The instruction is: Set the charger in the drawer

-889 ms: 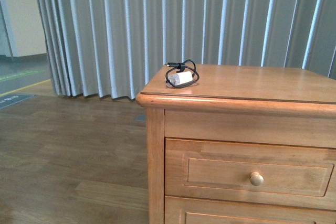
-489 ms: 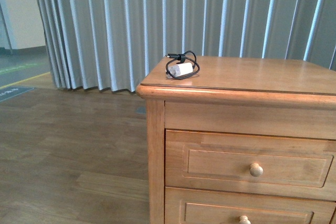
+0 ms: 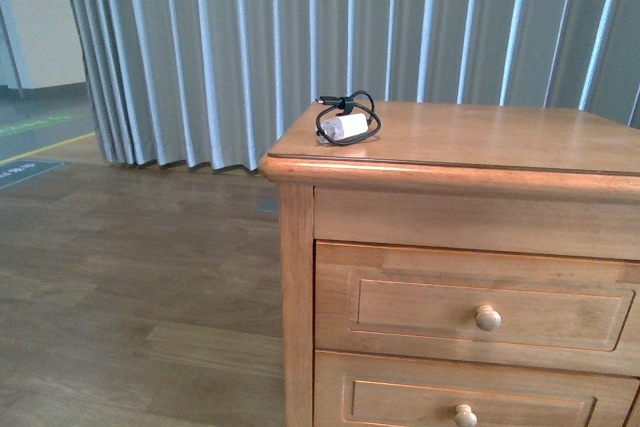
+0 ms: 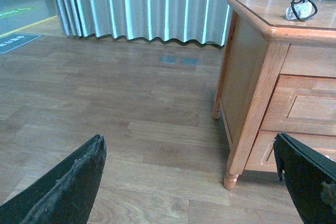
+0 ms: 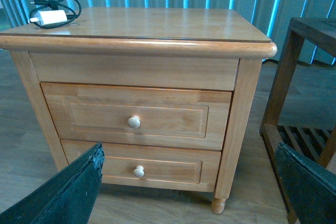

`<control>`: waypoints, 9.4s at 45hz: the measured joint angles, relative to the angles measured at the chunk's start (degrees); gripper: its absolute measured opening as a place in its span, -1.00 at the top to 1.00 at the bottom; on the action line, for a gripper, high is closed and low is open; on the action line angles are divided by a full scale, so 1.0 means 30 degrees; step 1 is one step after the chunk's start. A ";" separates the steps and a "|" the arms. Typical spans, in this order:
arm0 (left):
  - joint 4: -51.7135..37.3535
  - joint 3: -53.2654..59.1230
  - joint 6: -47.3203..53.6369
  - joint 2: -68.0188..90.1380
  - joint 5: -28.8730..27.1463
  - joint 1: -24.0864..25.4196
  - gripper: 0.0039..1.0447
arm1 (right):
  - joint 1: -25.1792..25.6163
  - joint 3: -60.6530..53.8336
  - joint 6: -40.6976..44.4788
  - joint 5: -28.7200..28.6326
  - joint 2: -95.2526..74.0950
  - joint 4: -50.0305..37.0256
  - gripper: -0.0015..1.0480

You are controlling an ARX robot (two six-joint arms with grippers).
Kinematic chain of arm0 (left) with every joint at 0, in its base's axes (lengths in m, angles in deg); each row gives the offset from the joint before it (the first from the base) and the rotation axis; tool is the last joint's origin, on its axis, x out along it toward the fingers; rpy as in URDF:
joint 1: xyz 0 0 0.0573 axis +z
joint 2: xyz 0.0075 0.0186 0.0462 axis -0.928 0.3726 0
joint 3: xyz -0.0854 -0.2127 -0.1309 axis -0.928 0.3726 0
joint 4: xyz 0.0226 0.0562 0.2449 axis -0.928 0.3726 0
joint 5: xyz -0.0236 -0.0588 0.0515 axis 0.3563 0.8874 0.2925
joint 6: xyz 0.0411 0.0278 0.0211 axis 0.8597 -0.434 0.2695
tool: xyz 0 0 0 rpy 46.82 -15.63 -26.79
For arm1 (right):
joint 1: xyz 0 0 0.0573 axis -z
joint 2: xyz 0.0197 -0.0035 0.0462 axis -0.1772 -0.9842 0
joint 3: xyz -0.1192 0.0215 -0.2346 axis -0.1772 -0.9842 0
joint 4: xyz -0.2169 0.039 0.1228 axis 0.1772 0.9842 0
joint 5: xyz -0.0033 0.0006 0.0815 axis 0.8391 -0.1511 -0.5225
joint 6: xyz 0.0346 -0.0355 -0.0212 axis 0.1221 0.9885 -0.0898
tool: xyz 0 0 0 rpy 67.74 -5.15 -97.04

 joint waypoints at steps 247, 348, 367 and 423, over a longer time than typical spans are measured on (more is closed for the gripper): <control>0.0000 0.0000 0.0000 0.0000 0.0000 0.0000 -0.89 | -0.5370 1.5176 0.1115 0.6149 -4.2665 -2.1289 0.54; 0.0000 0.0000 0.0000 0.0000 0.0000 0.0000 -0.89 | 0.7511 0.5311 0.0211 -0.8065 -1.5693 -0.6207 -0.84; 0.0000 0.0000 0.0000 0.0000 0.0000 0.0000 -0.89 | 1.4775 0.3650 -0.1297 -1.5183 -1.2240 -0.6207 -0.84; -0.2426 0.0015 -0.0801 0.1486 -0.5297 -0.1712 -0.89 | 0.7023 0.0860 -0.0197 -0.7053 -0.2149 -0.1180 -0.86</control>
